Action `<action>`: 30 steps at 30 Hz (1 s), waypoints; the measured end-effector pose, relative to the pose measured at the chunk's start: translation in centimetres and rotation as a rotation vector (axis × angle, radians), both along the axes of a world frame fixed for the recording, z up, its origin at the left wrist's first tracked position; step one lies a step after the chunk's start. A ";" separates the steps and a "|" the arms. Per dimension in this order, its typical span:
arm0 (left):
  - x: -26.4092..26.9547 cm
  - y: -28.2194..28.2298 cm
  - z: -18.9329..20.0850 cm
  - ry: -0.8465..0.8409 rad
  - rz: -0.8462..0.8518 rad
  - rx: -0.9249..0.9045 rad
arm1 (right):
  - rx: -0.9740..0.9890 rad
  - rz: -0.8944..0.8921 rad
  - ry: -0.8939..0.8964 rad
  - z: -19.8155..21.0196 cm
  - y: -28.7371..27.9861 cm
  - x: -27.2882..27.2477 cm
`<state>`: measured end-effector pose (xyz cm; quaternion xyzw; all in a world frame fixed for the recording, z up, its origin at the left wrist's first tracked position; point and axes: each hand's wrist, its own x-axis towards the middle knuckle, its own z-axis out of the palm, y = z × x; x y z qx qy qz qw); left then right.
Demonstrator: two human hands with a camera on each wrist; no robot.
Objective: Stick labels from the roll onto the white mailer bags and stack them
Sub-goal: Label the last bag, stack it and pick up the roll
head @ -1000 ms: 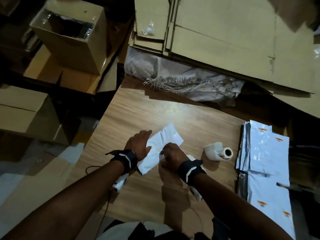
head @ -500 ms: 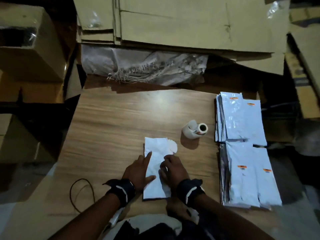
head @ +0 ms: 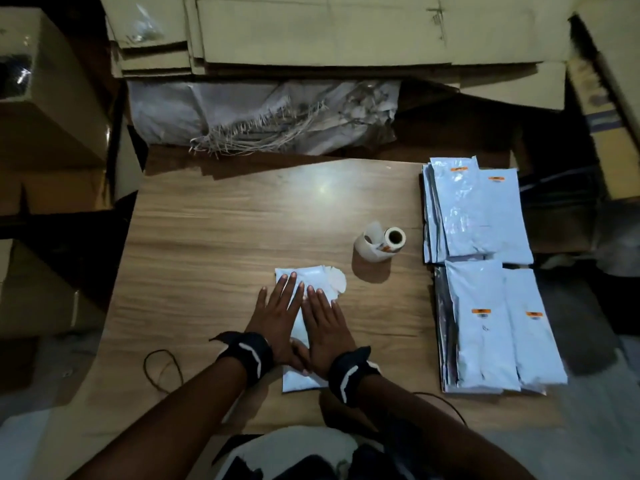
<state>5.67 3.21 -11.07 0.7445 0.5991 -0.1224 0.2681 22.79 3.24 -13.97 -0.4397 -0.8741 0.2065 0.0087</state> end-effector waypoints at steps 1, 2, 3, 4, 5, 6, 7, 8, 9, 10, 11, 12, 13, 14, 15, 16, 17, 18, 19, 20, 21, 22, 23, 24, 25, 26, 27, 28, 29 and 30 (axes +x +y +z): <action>0.0 -0.1 -0.2 -0.018 0.008 0.012 | 0.012 -0.002 0.008 -0.1 0.0 0.0; 0.0 0.0 -0.2 -0.035 0.007 0.016 | 0.019 -0.005 0.014 -0.1 0.2 0.0; 0.0 -0.1 -0.2 -0.044 0.007 0.015 | 0.024 -0.003 0.018 -0.2 0.3 -0.1; -0.1 0.0 -0.2 -0.046 0.006 0.015 | 0.022 -0.002 0.020 -0.2 0.3 -0.1; 0.0 0.1 -0.2 -0.042 0.006 0.015 | 0.015 -0.004 0.018 -0.3 0.2 -0.1; -0.1 0.1 -0.3 -0.036 0.004 0.016 | 0.004 -0.003 0.015 -0.4 0.2 -0.1; 0.0 0.1 -0.4 -0.034 0.001 0.020 | -0.004 -0.001 0.010 -0.4 0.2 0.0; 0.0 0.1 -0.4 -0.032 0.002 0.018 | -0.010 0.003 0.004 -0.5 0.2 0.0; 0.0 0.1 -0.4 -0.031 0.001 0.009 | -0.015 0.005 -0.001 -0.5 0.3 0.0; 0.0 0.2 -0.3 -0.031 -0.001 -0.003 | -0.020 0.003 -0.005 -0.5 0.3 0.0; 0.0 0.3 -0.4 -0.033 -0.005 -0.010 | -0.027 0.004 -0.007 -0.5 0.3 0.0; 0.0 0.4 -0.2 -0.031 -0.013 -0.015 | -0.037 0.002 -0.007 -0.5 0.3 0.0; 0.0 0.4 -0.1 -0.024 -0.021 -0.021 | -0.048 0.002 -0.009 -0.5 0.4 -0.1; 0.0 0.4 0.0 -0.016 -0.022 -0.036 | -0.061 0.003 -0.014 -0.6 0.4 -0.1; 0.0 0.5 0.2 -0.009 -0.018 -0.053 | -0.077 0.004 -0.015 -0.5 0.4 -0.1; 0.1 0.5 0.2 0.003 -0.012 -0.066 | -0.095 0.006 -0.010 -0.6 0.5 -0.1; 0.3 0.7 0.4 0.018 -0.012 -0.077 | -0.113 0.010 0.006 -0.4 0.7 0.0; 0.4 0.7 0.6 0.030 -0.011 -0.084 | -0.137 0.010 0.037 -0.2 1.0 0.1; 0.6 0.8 1.0 0.032 -0.005 -0.088 | -0.168 -0.006 0.086 0.1 1.3 0.4; 0.7 0.8 1.4 0.012 0.013 -0.087 | -0.199 -0.050 0.153 0.7 1.8 0.8; 0.6 0.7 2.0 -0.028 0.048 -0.074 | -0.223 -0.125 0.218 1.4 2.3 1.5; 0.6 0.7 2.5 -0.075 0.085 -0.043 | -0.230 -0.229 0.277 2.2 2.9 2.4; 0.4 0.7 3.0 -0.120 0.120 -0.002 | -0.232 -0.347 0.317 2.9 3.5 3.5; 0.5 0.8 3.4 -0.147 0.136 0.057 | -0.239 -0.472 0.343 3.3 4.2 4.7; 0.9 1.1 3.8 -0.163 0.131 0.134 | -0.251 -0.596 0.369 3.9 4.8 6.0; 1.6 1.7 4.0 -0.185 0.122 0.221 | -0.261 -0.713 0.403 4.2 5.6 7.2; 2.6 2.7 4.4 -0.215 0.111 0.301 | -0.269 -0.817 0.443 4.6 6.4 8.2; 3.8 3.8 4.9 -0.241 0.104 0.355 | -0.283 -0.898 0.468 4.9 7.2 8.9; 5.3 5.1 5.5 -0.254 0.091 0.390 | -0.300 -0.958 0.482 5.1 8.1 9.4; 7.0 6.6 6.2 -0.254 0.067 0.417 | -0.312 -0.996 0.484 5.4 9.0 9.9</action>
